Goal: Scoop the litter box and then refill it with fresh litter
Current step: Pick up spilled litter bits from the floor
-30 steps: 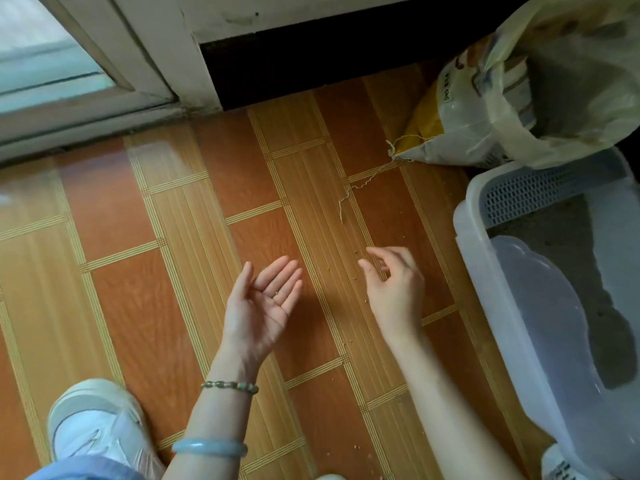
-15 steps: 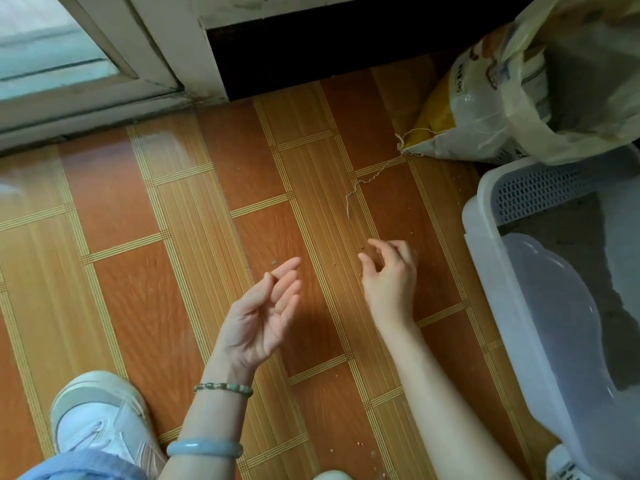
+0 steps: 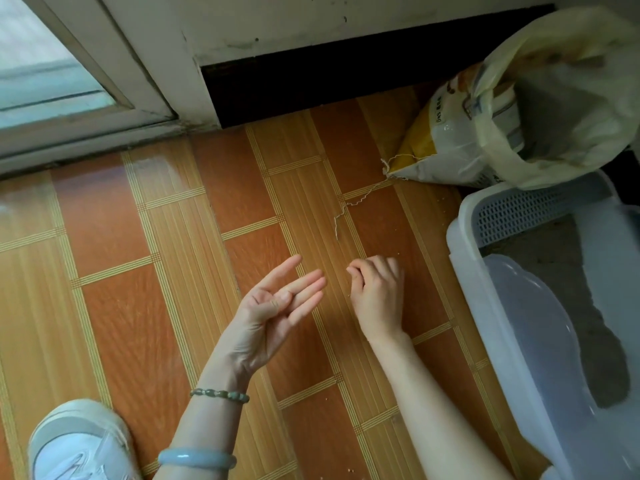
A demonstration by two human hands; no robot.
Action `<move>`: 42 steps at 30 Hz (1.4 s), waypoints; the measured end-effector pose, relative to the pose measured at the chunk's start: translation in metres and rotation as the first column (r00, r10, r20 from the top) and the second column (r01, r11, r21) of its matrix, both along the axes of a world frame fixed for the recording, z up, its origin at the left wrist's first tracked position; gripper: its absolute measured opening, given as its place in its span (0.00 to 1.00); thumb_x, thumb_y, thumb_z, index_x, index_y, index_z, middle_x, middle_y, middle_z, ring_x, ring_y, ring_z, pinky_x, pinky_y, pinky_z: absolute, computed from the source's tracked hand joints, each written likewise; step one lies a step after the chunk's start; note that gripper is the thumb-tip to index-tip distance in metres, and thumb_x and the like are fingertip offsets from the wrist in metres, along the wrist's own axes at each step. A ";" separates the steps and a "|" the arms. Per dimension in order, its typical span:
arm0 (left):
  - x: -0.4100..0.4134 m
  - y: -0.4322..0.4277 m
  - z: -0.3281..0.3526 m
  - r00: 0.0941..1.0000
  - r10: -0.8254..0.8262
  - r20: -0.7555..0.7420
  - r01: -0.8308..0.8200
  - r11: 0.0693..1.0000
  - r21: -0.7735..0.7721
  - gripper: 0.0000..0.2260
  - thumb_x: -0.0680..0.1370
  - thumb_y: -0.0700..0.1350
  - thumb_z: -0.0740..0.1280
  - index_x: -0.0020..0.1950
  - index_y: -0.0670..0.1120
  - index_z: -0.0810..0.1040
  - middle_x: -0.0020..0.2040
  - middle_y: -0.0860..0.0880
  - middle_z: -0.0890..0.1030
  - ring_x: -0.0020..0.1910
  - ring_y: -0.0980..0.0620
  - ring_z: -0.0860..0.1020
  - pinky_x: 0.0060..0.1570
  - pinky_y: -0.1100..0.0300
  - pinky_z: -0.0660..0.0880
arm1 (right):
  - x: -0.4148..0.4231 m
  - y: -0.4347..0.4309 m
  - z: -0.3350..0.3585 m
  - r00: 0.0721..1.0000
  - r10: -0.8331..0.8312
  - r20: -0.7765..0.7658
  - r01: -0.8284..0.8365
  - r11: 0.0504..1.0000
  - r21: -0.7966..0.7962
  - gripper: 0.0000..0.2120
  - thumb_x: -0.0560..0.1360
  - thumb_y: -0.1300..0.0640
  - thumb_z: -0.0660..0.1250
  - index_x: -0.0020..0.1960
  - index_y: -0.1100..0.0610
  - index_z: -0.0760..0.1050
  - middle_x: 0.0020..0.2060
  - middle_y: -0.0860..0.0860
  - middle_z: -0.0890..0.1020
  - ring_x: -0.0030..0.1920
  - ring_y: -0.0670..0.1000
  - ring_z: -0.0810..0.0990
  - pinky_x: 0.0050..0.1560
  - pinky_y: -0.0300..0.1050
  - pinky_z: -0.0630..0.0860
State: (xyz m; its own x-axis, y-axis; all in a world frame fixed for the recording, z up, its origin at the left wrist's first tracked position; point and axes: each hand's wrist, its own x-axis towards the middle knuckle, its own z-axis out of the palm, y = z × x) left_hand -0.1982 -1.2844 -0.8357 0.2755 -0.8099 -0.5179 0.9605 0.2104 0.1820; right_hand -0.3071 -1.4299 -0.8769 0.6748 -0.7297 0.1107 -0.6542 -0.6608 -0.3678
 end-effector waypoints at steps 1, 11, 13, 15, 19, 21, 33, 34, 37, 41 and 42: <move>0.001 -0.003 0.003 1.000 -0.004 0.009 0.004 1.000 0.022 0.23 0.67 0.28 0.68 0.61 0.40 0.78 0.61 0.29 0.73 0.62 0.35 0.73 0.55 0.48 0.76 | 0.000 0.000 0.001 1.000 0.021 -0.024 -0.021 1.000 -0.015 0.03 0.70 0.64 0.71 0.43 0.59 0.81 0.38 0.52 0.81 0.40 0.55 0.76 0.41 0.50 0.73; 0.008 -0.027 0.012 0.999 -0.053 -0.001 0.053 0.989 0.139 0.29 0.60 0.24 0.57 0.60 0.35 0.75 0.59 0.28 0.75 0.59 0.34 0.76 0.55 0.46 0.76 | 0.014 0.001 0.040 0.995 -0.079 0.058 0.067 0.980 0.186 0.07 0.74 0.59 0.59 0.44 0.60 0.75 0.42 0.52 0.78 0.43 0.49 0.72 0.45 0.40 0.70; 0.008 -0.035 0.012 0.999 -0.041 0.004 0.040 0.993 0.110 0.28 0.54 0.25 0.61 0.54 0.35 0.81 0.58 0.29 0.75 0.59 0.34 0.76 0.52 0.47 0.78 | 0.020 0.005 0.058 0.987 -0.078 0.143 0.045 0.974 0.220 0.11 0.76 0.55 0.55 0.46 0.58 0.75 0.43 0.51 0.77 0.44 0.47 0.70 0.44 0.31 0.65; 0.007 -0.044 0.013 0.999 -0.039 0.009 0.038 0.994 0.100 0.26 0.54 0.25 0.58 0.48 0.35 0.83 0.53 0.30 0.79 0.54 0.36 0.79 0.46 0.51 0.80 | 0.028 0.009 0.072 0.982 -0.014 0.187 -0.031 0.971 0.237 0.10 0.76 0.55 0.56 0.46 0.58 0.74 0.44 0.51 0.77 0.46 0.46 0.70 0.45 0.28 0.64; 0.009 -0.060 0.021 1.000 -0.009 0.010 0.009 1.000 0.000 0.29 0.53 0.26 0.60 0.54 0.29 0.77 0.46 0.35 0.80 0.43 0.42 0.82 0.39 0.58 0.80 | 0.038 0.012 0.084 0.977 0.062 0.203 -0.093 0.985 0.148 0.09 0.76 0.57 0.57 0.45 0.58 0.75 0.42 0.52 0.77 0.45 0.50 0.71 0.46 0.37 0.65; 0.009 -0.062 0.020 0.999 0.033 -0.025 -0.033 0.999 -0.006 0.26 0.53 0.29 0.61 0.51 0.30 0.80 0.47 0.34 0.81 0.44 0.41 0.82 0.40 0.56 0.80 | 0.037 0.010 0.087 0.978 0.070 0.197 -0.093 0.989 0.114 0.08 0.75 0.56 0.58 0.45 0.58 0.75 0.43 0.51 0.77 0.45 0.51 0.72 0.46 0.44 0.69; -0.014 -0.072 0.034 1.000 -0.027 0.000 0.026 0.989 0.142 0.23 0.81 0.51 0.51 0.51 0.41 0.84 0.57 0.42 0.81 0.55 0.47 0.81 0.47 0.56 0.80 | 0.020 0.031 0.086 0.962 0.198 0.187 -0.187 0.979 -0.076 0.07 0.72 0.52 0.68 0.43 0.54 0.82 0.41 0.49 0.80 0.46 0.50 0.73 0.51 0.46 0.67; -0.014 -0.070 0.033 1.000 -0.031 0.007 0.030 0.988 0.150 0.24 0.82 0.52 0.51 0.51 0.42 0.84 0.57 0.43 0.81 0.55 0.47 0.80 0.47 0.57 0.80 | 0.019 0.031 0.087 0.957 0.199 0.210 -0.188 0.980 -0.073 0.07 0.72 0.52 0.68 0.42 0.54 0.83 0.40 0.49 0.80 0.46 0.50 0.73 0.50 0.46 0.67; -0.013 -0.067 0.034 1.000 -0.024 0.011 0.022 0.988 0.155 0.25 0.82 0.51 0.51 0.47 0.41 0.85 0.55 0.42 0.82 0.53 0.48 0.81 0.48 0.57 0.80 | 0.015 0.031 0.090 0.945 0.184 0.270 -0.182 0.983 -0.031 0.07 0.73 0.54 0.67 0.42 0.56 0.82 0.40 0.49 0.80 0.44 0.50 0.73 0.48 0.47 0.71; -0.012 -0.062 0.034 1.000 0.013 0.027 -0.017 0.987 0.158 0.25 0.81 0.51 0.52 0.45 0.39 0.85 0.51 0.40 0.83 0.49 0.48 0.83 0.49 0.56 0.79 | 0.006 0.024 0.094 0.932 0.104 0.348 -0.127 0.991 0.043 0.08 0.74 0.54 0.65 0.45 0.56 0.82 0.41 0.50 0.79 0.44 0.51 0.73 0.45 0.45 0.72; -0.012 -0.061 0.033 0.999 0.017 0.031 -0.022 0.987 0.160 0.25 0.81 0.51 0.52 0.44 0.38 0.85 0.50 0.40 0.83 0.48 0.47 0.83 0.47 0.56 0.80 | 0.003 0.020 0.093 0.934 0.082 0.348 -0.107 0.993 0.055 0.09 0.75 0.55 0.64 0.47 0.57 0.82 0.42 0.50 0.79 0.44 0.50 0.74 0.46 0.43 0.72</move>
